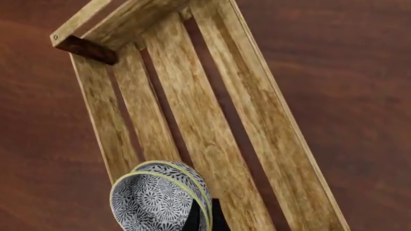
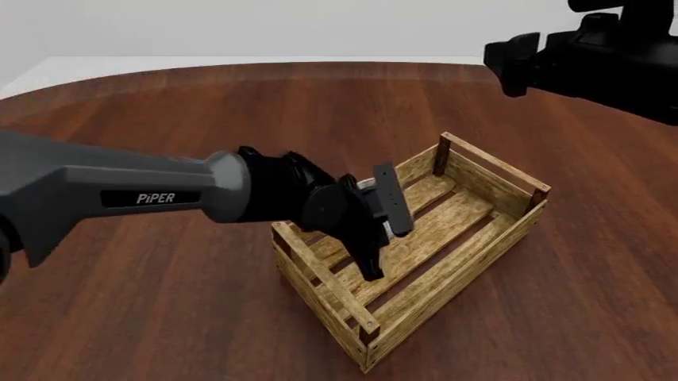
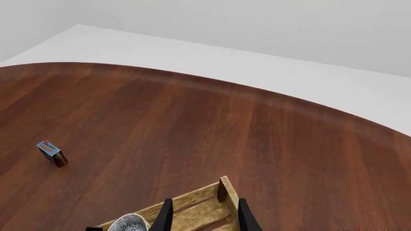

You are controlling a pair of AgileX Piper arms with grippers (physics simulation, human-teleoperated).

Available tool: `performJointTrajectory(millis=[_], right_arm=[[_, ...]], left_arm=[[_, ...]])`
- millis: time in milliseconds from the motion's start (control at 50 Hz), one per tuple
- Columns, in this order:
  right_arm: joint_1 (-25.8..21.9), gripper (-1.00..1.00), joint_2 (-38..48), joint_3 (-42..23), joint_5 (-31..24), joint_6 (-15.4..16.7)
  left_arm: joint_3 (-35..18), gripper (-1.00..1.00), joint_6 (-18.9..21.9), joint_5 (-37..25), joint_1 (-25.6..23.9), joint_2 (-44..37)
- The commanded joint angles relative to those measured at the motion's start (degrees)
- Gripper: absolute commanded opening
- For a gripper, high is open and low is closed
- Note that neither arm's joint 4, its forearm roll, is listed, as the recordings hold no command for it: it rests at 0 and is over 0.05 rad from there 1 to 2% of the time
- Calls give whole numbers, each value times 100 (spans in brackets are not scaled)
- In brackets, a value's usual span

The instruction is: Stack the right bowl on the left bowl and place them in the tray.

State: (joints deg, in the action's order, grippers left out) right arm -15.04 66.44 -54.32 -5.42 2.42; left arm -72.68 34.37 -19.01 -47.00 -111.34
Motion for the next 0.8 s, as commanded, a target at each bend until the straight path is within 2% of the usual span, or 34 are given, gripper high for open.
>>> performJointTrajectory(millis=[20,780,800], right_arm=[[-11,100,4,7,16,-21],[-40,100,-19,10,-7,1],[-37,100,-16,10,-6,5]], left_arm=[[-86,-100,-305,190,3,-180],[-7,-100,-194,337,-33,-507],[-9,100,-190,340,-26,-510]])
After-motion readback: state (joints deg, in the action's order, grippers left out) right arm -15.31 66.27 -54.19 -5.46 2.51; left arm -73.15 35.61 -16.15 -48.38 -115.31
